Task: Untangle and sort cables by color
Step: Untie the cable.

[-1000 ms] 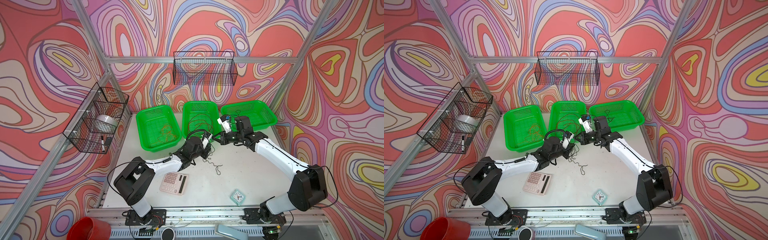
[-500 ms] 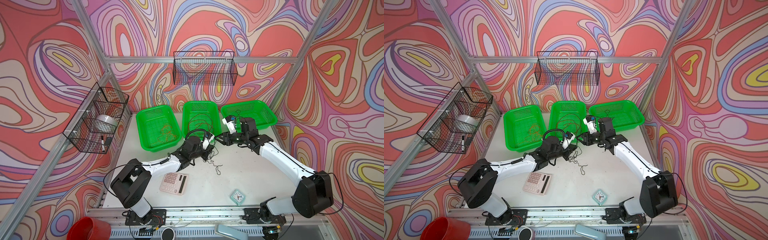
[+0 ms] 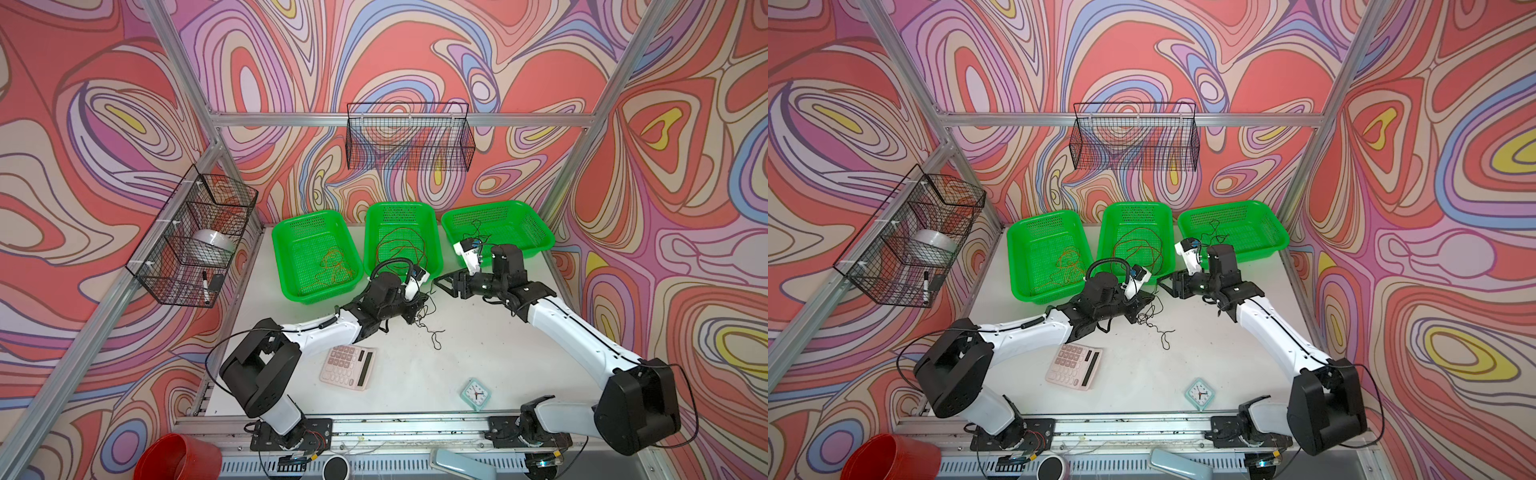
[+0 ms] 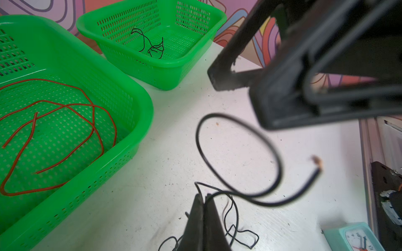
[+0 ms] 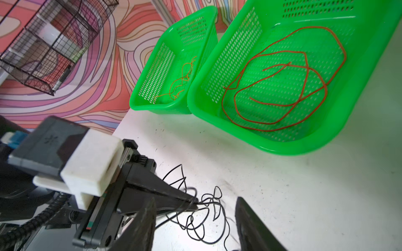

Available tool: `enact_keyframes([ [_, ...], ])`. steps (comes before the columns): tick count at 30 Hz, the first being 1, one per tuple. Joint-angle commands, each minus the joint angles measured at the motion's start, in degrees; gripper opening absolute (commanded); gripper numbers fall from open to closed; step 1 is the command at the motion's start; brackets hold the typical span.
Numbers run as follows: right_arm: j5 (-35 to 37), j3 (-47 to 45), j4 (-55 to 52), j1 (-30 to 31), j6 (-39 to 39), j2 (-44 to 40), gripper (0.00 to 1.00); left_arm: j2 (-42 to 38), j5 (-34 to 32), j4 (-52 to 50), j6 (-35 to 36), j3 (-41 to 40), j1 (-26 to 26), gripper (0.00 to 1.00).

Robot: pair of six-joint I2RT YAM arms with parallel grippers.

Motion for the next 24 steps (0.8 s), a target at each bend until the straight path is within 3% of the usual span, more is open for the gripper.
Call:
enact_keyframes([
  [1, -1.0, -0.7, 3.4, -1.0, 0.1, -2.0, 0.62, -2.1, 2.5, 0.0, 0.4, 1.2, 0.0, 0.00],
  [7, -2.7, -2.9, 6.9, -2.7, 1.1, -3.6, 0.64, -2.1, 4.1, -0.3, 0.5, 1.9, 0.0, 0.00],
  [14, -11.2, -1.7, 6.0, -2.4, 0.9, 1.1, 0.62, -1.7, 6.4, -1.7, 1.1, 4.2, 0.0, 0.00],
  [24, -12.3, -0.1, 7.6, -2.1, 3.3, 6.2, 0.56, 0.0, 8.4, -3.1, 1.2, 6.7, 0.1, 0.00],
])
